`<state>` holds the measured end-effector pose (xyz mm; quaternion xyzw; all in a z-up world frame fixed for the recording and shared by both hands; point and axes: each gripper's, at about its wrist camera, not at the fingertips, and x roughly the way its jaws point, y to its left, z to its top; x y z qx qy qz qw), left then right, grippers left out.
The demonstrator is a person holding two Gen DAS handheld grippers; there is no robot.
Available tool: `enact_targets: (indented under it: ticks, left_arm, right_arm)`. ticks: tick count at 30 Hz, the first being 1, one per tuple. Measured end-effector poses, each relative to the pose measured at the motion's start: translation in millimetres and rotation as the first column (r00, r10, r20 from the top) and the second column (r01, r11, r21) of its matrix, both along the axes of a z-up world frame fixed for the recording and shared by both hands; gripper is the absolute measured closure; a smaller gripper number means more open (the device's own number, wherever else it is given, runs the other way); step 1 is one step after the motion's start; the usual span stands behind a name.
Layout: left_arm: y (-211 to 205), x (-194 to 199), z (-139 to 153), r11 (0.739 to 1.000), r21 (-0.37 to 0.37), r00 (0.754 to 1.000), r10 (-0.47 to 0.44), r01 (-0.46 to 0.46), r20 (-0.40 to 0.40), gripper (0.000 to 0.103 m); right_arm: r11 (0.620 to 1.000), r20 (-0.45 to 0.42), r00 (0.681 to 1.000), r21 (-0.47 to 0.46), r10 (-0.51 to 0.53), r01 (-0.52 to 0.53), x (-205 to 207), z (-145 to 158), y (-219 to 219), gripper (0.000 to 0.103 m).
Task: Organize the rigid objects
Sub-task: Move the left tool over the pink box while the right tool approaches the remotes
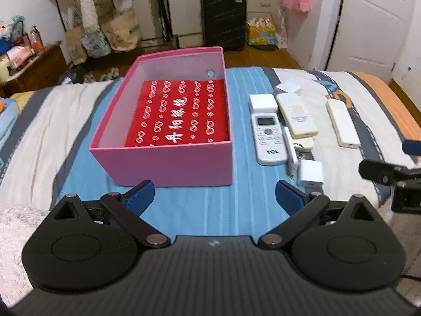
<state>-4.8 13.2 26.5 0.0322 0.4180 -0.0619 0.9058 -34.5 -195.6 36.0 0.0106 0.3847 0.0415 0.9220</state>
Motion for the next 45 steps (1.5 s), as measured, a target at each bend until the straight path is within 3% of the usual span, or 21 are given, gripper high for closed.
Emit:
enact_targets:
  ticks: [5, 8, 10, 11, 15, 18, 20, 23, 26, 30, 32, 33, 35, 39, 42, 45]
  left_arm:
    - [10.3, 8.7, 9.6, 1.0, -0.003, 1.0, -0.012, 0.012, -0.027, 0.005]
    - [29.2, 15.1, 28.8, 0.998, -0.06, 1.0, -0.019, 0.018, -0.015, 0.006]
    - [40.8, 14.7, 46.3, 0.996, -0.082, 0.999, -0.026, 0.028, 0.021, 0.005]
    - [45.8, 14.4, 54.9, 0.997, -0.073, 0.999, -0.029, 0.032, 0.039, 0.005]
    - [61.0, 15.9, 88.1, 0.999, 0.013, 0.991, -0.042, 0.04, 0.127, 0.004]
    - [74.1, 22.8, 108.0, 0.994, -0.017, 0.978, -0.099, 0.104, 0.183, 0.003]
    - [80.7, 30.8, 117.9, 0.995, -0.003, 0.971, -0.093, 0.096, 0.219, 0.001]
    - [92.6, 54.0, 126.9, 0.998, 0.04, 0.969, -0.055, 0.047, 0.241, 0.0]
    - [100.8, 85.1, 121.3, 0.998, 0.049, 0.976, -0.044, 0.034, 0.215, 0.0]
    - [108.6, 134.5, 96.9, 0.993, 0.048, 0.988, -0.109, 0.105, 0.107, 0.0]
    - [113.0, 156.4, 82.5, 0.995, 0.049, 0.994, -0.09, 0.088, 0.058, 0.0]
    - [116.1, 168.2, 74.5, 0.996, 0.037, 0.996, -0.079, 0.077, 0.034, 0.0]
    - [117.9, 188.7, 56.2, 0.995, 0.027, 0.995, -0.096, 0.097, -0.022, 0.001]
    - [121.1, 223.1, 21.4, 0.995, 0.082, 0.998, -0.047, 0.051, -0.05, 0.003]
    - [135.6, 244.4, -2.7, 0.999, -0.045, 0.993, -0.006, 0.0, -0.121, 0.005]
    - [147.8, 245.5, -14.5, 0.994, -0.106, 0.994, 0.022, -0.033, -0.104, 0.006]
  right_arm:
    - [0.998, 0.037, 0.998, 0.047, 0.05, -0.051, -0.9, 15.5, -9.5, 0.001]
    - [0.985, 0.193, 0.971, 0.067, 0.142, -0.158, -10.1, 26.6, -14.8, 0.001]
    - [0.978, 0.308, 0.931, 0.014, 0.193, -0.207, -16.2, 31.6, -12.8, 0.0]
    - [0.981, 0.322, 0.928, -0.007, 0.187, -0.196, -14.6, 33.8, -11.0, 0.0]
    - [0.983, 0.299, 0.939, 0.003, 0.172, -0.181, 2.7, 41.6, -10.2, 0.0]
    - [0.969, 0.229, 0.942, -0.026, 0.245, -0.246, 24.3, 47.2, -6.8, 0.0]
    - [0.952, 0.195, 0.932, -0.063, 0.305, -0.299, 39.0, 47.5, -2.6, 0.001]
    - [0.956, 0.167, 0.942, -0.083, 0.293, -0.282, 62.3, 50.8, 3.0, 0.002]
    - [0.958, 0.155, 0.946, -0.045, 0.286, -0.282, 78.6, 54.3, 8.2, 0.002]
    - [0.948, 0.099, 0.945, 0.037, 0.311, -0.316, 102.8, 53.2, 13.2, 0.005]
    - [0.936, 0.039, 0.939, 0.081, 0.341, -0.343, 117.0, 49.2, 15.3, 0.022]
    - [0.931, 0.019, 0.936, 0.096, 0.351, -0.351, 123.1, 45.9, 15.9, 0.023]
    - [0.93, -0.009, 0.935, 0.109, 0.354, -0.351, 134.0, 39.2, 16.6, 0.023]
    - [0.939, -0.084, 0.943, 0.152, 0.323, -0.308, 163.2, 20.6, 12.2, 0.023]
    - [0.948, -0.134, 0.946, 0.165, 0.296, -0.273, 183.2, 7.8, 6.0, 0.023]
    - [0.953, -0.166, 0.947, 0.173, 0.277, -0.248, 198.8, -3.1, -5.4, 0.023]
